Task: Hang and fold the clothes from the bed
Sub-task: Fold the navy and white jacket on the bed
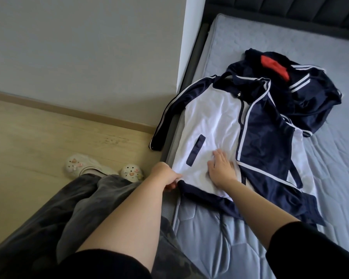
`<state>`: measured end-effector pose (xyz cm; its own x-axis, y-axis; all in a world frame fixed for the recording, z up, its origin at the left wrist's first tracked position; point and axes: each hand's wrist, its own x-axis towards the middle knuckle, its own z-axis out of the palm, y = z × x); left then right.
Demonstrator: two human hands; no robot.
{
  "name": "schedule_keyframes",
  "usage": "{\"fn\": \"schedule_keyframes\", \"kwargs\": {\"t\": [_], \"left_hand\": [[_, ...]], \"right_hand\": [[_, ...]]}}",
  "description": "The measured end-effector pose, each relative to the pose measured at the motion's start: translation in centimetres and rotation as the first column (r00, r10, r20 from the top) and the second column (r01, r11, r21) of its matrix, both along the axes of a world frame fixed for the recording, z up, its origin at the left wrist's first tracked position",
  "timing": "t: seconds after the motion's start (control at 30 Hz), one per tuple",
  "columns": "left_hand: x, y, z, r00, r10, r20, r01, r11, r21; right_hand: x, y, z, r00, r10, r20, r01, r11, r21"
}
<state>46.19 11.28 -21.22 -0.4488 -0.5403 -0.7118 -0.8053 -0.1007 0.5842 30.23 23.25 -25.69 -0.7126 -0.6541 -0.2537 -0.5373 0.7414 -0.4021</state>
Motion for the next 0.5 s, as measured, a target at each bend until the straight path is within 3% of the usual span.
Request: {"fn": "schedule_keyframes", "kwargs": {"t": [0.13, 0.27, 0.4, 0.5], "left_hand": [[0.1, 0.3, -0.3, 0.997, -0.072, 0.002, 0.067, 0.945, 0.321], [-0.1, -0.1, -0.7, 1.000, 0.001, -0.007, 0.002, 0.919, 0.395], [0.2, 0.1, -0.3, 0.924, -0.321, 0.210, 0.302, 0.946, 0.117], [-0.7, -0.9, -0.5, 0.963, -0.234, 0.134, 0.260, 0.938, -0.229]], "right_hand": [[0.5, 0.1, -0.9, 0.998, 0.034, -0.052, -0.029, 0.994, 0.105], [0.5, -0.1, -0.9, 0.998, 0.037, -0.046, -0.031, 0.992, 0.119], [1.0, 0.0, -0.9, 0.992, 0.041, -0.119, -0.023, 0.988, 0.152], [1.5, -0.4, -0.6, 0.978, 0.069, -0.195, -0.029, 0.979, 0.200]]}}
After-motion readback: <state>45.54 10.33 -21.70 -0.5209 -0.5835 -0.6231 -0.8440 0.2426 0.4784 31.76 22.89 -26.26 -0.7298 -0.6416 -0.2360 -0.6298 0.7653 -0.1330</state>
